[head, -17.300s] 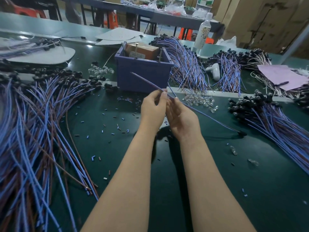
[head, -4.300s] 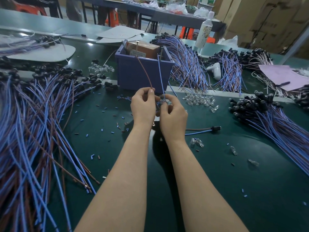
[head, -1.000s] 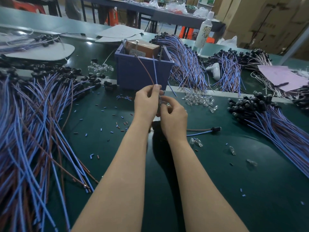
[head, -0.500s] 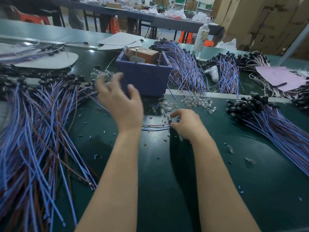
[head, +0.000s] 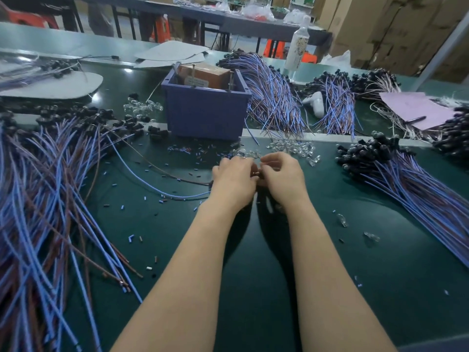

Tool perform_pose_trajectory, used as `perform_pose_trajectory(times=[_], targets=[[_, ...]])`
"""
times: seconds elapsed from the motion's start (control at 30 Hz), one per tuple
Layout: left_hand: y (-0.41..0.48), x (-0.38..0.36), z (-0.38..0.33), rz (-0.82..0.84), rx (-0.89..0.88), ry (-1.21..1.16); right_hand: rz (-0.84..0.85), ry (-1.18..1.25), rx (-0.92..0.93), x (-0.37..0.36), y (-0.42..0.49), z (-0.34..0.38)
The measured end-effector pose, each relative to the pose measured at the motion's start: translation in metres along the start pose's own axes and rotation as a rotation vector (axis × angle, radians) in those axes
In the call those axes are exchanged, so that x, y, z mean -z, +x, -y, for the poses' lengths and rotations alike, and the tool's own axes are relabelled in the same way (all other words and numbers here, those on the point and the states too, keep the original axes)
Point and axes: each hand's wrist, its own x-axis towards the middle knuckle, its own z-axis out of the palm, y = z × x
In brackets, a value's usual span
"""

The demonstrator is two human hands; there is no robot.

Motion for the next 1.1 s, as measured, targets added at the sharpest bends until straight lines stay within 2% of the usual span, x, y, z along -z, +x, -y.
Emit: perform_pose_trajectory(times=[0.2,0.37,0.53,0.67,0.73,0.8,0.83,0.87,1.0,1.1], targets=[[-0.006,0.005,0.005,-0.105,-0.074,-0.216,0.027,0.004,0.029,0.003,0.003,-0.002],[-0.011,0.014,0.004,-0.099,-0.113,-0.483,0.112,0.389,-0.008,0.011,0.002,-0.002],[-0.013,0.027,0.005,-0.074,-0.15,-0.824,0.284,0.82,-0.047,0.015,0.003,0.002],[-0.015,0.033,0.008,-0.069,-0.151,-0.994,0.306,1.047,-0.154,0.007,0.0,0.01],[-0.014,0.031,0.008,-0.094,-0.095,-0.846,0.213,0.883,-0.101,0.0,-0.002,0.012],[-0.011,0.028,0.009,-0.152,-0.051,-0.592,0.029,0.389,0.082,-0.006,-0.003,0.009],[-0.01,0.029,0.009,-0.173,-0.041,-0.534,-0.038,0.235,0.15,-0.008,-0.003,0.009],[-0.009,0.03,0.011,-0.166,-0.047,-0.537,-0.062,0.218,0.169,-0.009,-0.003,0.01],[-0.012,0.037,0.018,-0.05,-0.12,-0.784,0.086,0.692,0.069,-0.004,-0.002,0.014],[-0.012,0.037,0.017,-0.049,-0.09,-0.793,0.055,0.481,0.156,-0.006,-0.004,0.012]])
